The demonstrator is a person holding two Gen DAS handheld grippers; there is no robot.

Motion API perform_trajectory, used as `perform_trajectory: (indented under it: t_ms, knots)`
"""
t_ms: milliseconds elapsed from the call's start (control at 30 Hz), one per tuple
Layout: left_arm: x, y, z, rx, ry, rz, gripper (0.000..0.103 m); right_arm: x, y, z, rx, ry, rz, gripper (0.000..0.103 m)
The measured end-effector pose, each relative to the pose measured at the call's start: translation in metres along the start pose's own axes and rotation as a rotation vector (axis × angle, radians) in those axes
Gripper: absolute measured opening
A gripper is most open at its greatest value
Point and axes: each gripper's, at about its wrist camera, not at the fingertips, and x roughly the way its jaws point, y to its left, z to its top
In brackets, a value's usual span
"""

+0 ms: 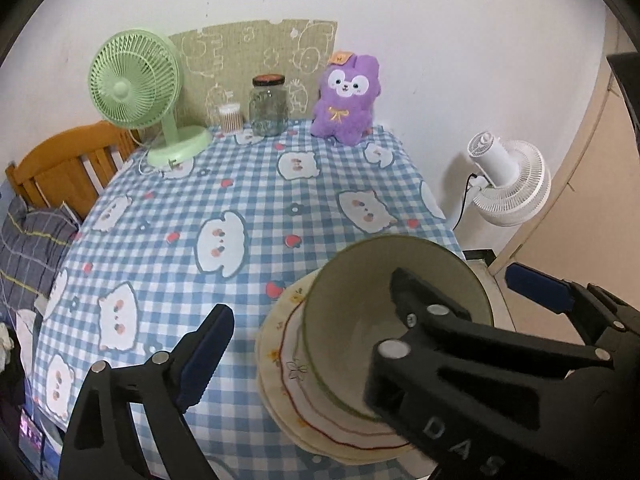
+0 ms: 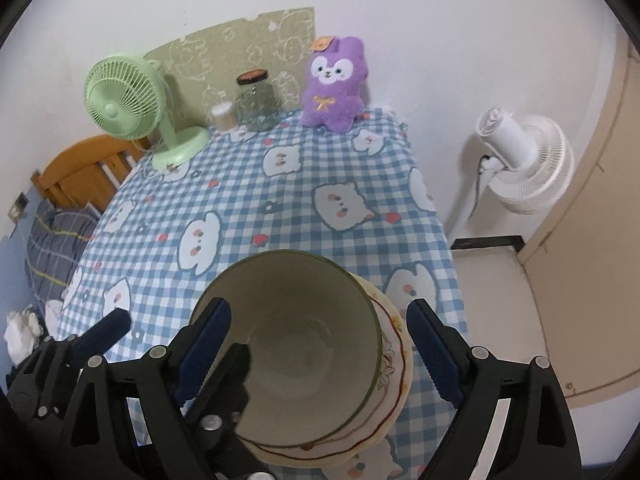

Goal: Organize plates and bowls

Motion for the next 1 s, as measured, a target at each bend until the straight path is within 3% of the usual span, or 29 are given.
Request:
perform_trajectory:
  t_ms: [467, 1000]
  knots:
    - [-0.041, 0.059, -0.006, 0.013, -0.072, 0.021, 0.095, -0.053, 0.024, -0.014, 0.086, -0.125, -0.077, 0.091]
    - [-0.087, 0.135, -0.022, 0.029, -0.168, 0.014, 0.097, -0.091, 0.080, -0.047, 0.116, -0.188, -0.131, 0.091]
